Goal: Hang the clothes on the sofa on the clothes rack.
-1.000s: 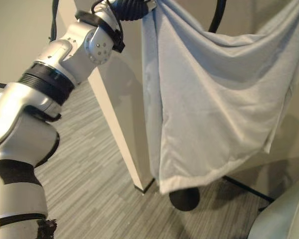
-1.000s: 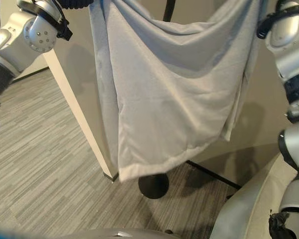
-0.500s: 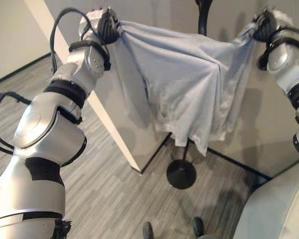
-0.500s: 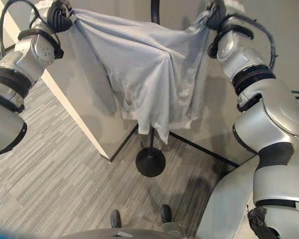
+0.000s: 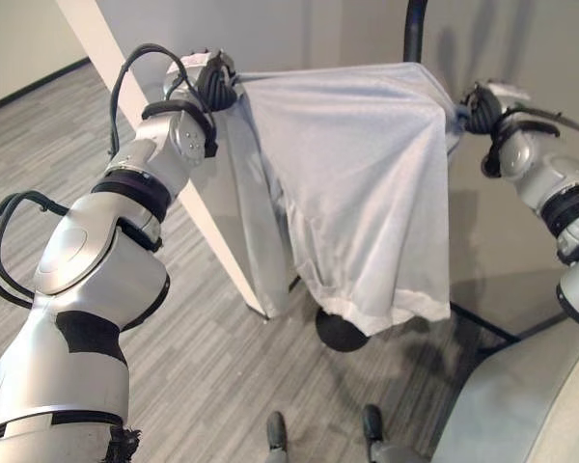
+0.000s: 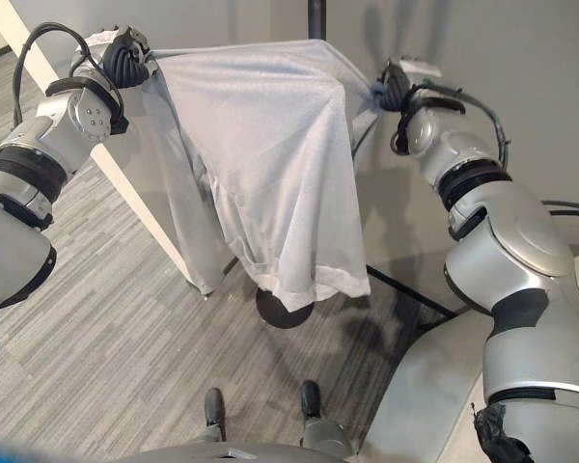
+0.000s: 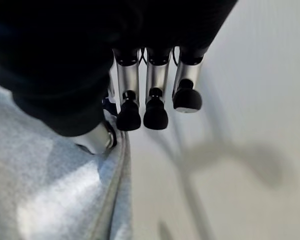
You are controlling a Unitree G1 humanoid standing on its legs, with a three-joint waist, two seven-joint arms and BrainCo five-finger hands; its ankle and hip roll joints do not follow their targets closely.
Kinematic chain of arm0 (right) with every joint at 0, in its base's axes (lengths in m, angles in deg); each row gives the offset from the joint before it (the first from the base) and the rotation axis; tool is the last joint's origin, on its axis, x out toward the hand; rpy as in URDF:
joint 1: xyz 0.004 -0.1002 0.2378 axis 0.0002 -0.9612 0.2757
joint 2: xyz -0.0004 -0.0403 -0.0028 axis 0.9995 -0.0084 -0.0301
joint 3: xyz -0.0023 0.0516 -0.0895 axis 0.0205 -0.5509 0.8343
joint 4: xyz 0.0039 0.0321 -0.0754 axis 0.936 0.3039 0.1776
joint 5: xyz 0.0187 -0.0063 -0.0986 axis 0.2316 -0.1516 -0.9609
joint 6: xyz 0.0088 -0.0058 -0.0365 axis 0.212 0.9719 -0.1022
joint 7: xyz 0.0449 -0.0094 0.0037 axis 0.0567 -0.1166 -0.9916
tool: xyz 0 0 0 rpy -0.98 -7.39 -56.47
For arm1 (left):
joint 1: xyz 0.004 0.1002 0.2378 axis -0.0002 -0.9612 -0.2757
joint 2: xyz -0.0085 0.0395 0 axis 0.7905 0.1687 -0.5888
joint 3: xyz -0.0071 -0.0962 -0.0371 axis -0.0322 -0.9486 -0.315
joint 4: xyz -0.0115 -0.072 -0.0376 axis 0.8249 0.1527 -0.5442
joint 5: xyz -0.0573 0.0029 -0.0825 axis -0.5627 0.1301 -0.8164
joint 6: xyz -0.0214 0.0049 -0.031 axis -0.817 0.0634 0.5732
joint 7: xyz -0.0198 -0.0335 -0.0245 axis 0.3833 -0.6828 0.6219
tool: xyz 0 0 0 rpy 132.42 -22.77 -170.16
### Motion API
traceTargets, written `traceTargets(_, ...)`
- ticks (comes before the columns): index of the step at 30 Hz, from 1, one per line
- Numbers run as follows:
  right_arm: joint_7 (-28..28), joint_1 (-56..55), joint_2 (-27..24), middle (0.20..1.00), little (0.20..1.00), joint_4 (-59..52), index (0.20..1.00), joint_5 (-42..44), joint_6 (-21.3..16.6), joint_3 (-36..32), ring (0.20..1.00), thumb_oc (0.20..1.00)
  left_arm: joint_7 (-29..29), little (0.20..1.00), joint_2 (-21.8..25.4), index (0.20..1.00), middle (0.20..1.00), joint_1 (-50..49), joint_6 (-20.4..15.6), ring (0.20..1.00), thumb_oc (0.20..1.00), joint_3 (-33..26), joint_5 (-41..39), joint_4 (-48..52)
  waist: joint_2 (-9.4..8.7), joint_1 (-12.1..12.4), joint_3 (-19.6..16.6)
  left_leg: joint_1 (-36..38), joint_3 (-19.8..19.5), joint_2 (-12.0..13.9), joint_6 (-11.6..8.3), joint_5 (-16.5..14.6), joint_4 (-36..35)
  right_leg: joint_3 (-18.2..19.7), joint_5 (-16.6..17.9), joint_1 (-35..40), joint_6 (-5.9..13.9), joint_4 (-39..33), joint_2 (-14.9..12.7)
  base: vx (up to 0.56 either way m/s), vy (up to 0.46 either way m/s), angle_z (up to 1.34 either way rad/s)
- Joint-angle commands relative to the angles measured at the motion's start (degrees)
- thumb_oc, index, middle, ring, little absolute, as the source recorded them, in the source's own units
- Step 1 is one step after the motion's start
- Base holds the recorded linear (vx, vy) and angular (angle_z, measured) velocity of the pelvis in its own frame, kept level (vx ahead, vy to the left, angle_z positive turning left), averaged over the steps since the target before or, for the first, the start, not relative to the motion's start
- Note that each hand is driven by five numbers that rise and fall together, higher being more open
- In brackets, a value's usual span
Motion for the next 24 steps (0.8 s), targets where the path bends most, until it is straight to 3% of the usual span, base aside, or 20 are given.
traceTargets(1, 2.4, 5.6, -3.1, 1.000, 1.000, 3.3, 1.000, 2.2, -0.7, -3.5, 1.000, 1.000, -1.5, 1.000, 2.8, 1.000, 1.000, 4.6, 0.2, 1.000, 1.000, -1.1, 0.3, -3.9, 0.35, 2.4, 4.4, 4.8, -0.4, -1.8, -1.64, -4.3, 0.3, -1.7, -2.4, -2.6, 5.97, 0.6, -1.2, 0.00, 0.000, 0.00)
traceTargets(4, 3.7, 2.9, -3.6, 1.000, 1.000, -0.2, 1.000, 4.8, -1.5, -6.9, 1.000, 1.000, -1.5, 1.000, 3.9, 1.000, 1.000, 1.7, -0.6, 1.000, 1.000, -3.2, -1.4, -1.5, 0.27, 2.4, 4.4, 5.0, -0.4, -1.9, -1.49, -4.4, 0.3, -1.7, -2.5, -2.3, 5.94, 0.6, -1.3, 0.00, 0.016, 0.02)
traceTargets(6, 6.9, -5.8, -5.1, 1.000, 1.000, -10.2, 1.000, 9.6, -3.2, -16.2, 1.000, 1.000, -2.6, 1.000, 6.4, 1.000, 1.000, -6.1, -1.9, 1.000, 1.000, -9.8, -5.4, 6.3, 0.21, 2.5, 4.9, 6.2, -0.5, -1.8, -1.28, -5.2, 0.3, -1.8, -3.1, -1.1, 5.90, 0.6, -1.3, 0.02, 0.040, 0.03)
traceTargets(9, 8.7, -16.1, -6.4, 1.000, 1.000, -20.3, 1.000, 10.9, -5.4, -25.0, 1.000, 1.000, -2.8, 1.000, 8.4, 1.000, 1.000, -13.9, -2.9, 1.000, 1.000, -15.3, -6.1, 13.2, 0.15, 2.2, 4.7, 6.9, -0.2, -1.8, -1.05, -5.8, 0.3, -1.9, -3.6, -0.3, 5.85, 0.6, -1.7, 0.03, 0.036, 0.03)
traceTargets(11, 10.2, -24.5, -6.1, 1.000, 1.000, -26.6, 1.000, 11.0, -7.0, -32.2, 1.000, 1.000, -3.2, 1.000, 7.7, 1.000, 1.000, -20.3, -3.8, 1.000, 1.000, -20.6, -7.0, 17.1, -0.01, 2.3, 4.6, 8.1, -0.1, -1.7, -0.90, -6.5, 0.3, -2.2, -4.2, 0.9, 5.82, 0.6, -2.0, 0.02, 0.030, 0.15)
traceTargets(12, 10.2, -24.8, -6.1, 1.000, 1.000, -26.8, 1.000, 11.0, -6.9, -32.3, 1.000, 1.000, -3.2, 1.000, 7.7, 1.000, 1.000, -20.5, -3.8, 1.000, 1.000, -20.6, -7.0, 17.3, -0.03, 2.4, 4.5, 8.2, -0.1, -1.7, -0.89, -6.5, 0.3, -2.2, -4.2, 1.0, 5.83, 0.6, -2.0, 0.01, 0.034, 0.16)
traceTargets(14, 11.7, -33.2, -5.1, 1.000, 1.000, -34.5, 1.000, 10.7, -8.6, -40.2, 1.000, 1.000, -3.3, 1.000, 7.7, 1.000, 1.000, -29.2, -4.3, 1.000, 1.000, -27.3, -7.2, 22.6, -0.06, 2.6, 4.5, 9.1, -0.1, -1.6, -0.69, -7.1, 0.3, -2.4, -4.6, 2.0, 5.80, 0.6, -2.3, 0.01, 0.038, 0.03)
traceTargets(19, 14.0, -46.2, -1.3, 1.000, 1.000, -44.9, 1.000, 7.7, -10.2, -52.7, 1.000, 1.000, -3.5, 1.000, 4.1, 1.000, 1.000, -44.1, -4.5, 1.000, 1.000, -38.0, -6.7, 29.5, -0.60, 2.8, 3.6, 11.3, 0.5, -1.2, -0.23, -8.5, 0.3, -2.5, -5.4, 4.2, 5.31, 0.6, -2.6, 0.03, 0.025, 0.03)
traceTargets(22, 14.3, -56.5, -0.3, 1.000, 1.000, -51.1, 1.000, 4.6, -9.9, -61.2, 1.000, 1.000, -2.5, 1.000, 1.3, 1.000, 1.000, -58.8, -4.8, 1.000, 1.000, -46.6, -6.6, 36.5, -1.00, 3.0, 3.0, 13.0, 0.7, -1.2, 0.12, -9.4, 0.3, -2.5, -6.0, 5.8, 5.02, 0.6, -2.7, 0.07, 0.038, 0.00)
traceTargets(23, 14.3, -62.7, 2.1, 1.000, 1.000, -53.1, 1.000, 2.8, -9.9, -65.5, 1.000, 1.000, -2.4, 1.000, -4.1, 1.000, 1.000, -67.8, -4.8, 1.000, 1.000, -51.4, -7.9, 37.0, -1.23, 3.2, 3.0, 14.1, 0.8, -0.9, 0.31, -10.0, 0.3, -2.7, -6.5, 7.0, 4.72, 0.6, -2.7, 0.05, 0.030, 0.03)
traceTargets(24, 14.3, -63.0, 2.1, 1.000, 1.000, -53.4, 1.000, 2.8, -9.8, -65.5, 1.000, 1.000, -2.4, 1.000, -4.1, 1.000, 1.000, -68.1, -4.7, 1.000, 1.000, -51.4, -7.8, 37.2, -1.30, 3.2, 2.7, 13.9, 0.8, -1.0, 0.34, -9.7, 0.3, -2.7, -6.3, 6.7, 4.71, 0.6, -2.8, 0.05, 0.028, 0.02)
